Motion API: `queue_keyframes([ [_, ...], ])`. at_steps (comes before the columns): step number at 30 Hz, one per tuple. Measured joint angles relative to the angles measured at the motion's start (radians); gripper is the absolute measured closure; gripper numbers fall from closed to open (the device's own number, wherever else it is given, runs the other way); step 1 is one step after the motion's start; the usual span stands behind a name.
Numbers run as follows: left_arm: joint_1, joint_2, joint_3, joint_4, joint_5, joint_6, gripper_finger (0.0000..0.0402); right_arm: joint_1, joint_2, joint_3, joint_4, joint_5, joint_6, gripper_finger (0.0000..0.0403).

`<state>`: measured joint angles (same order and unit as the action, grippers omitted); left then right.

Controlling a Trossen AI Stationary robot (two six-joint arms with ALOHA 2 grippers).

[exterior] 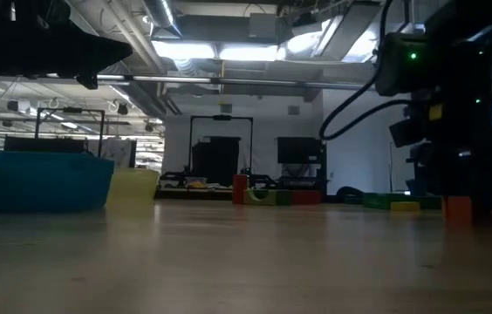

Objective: Sort blocks by size
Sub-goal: Put the orange arch block into the blue bin

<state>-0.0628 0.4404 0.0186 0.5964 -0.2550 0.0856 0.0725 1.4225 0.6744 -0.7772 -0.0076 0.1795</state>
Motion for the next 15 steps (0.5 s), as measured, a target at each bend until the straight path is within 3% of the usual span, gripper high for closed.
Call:
queue_keyframes([
  [8,0.0,0.0,0.0,0.0,0.0,0.0,0.0396,-0.001,0.021,0.001,0.004,-0.003,0.0,0.0267],
  [15,-0.002,0.0,0.0,-0.002,0.0,-0.021,0.0396,-0.001,0.02,0.005,0.003,-0.002,-0.002,0.0268],
])
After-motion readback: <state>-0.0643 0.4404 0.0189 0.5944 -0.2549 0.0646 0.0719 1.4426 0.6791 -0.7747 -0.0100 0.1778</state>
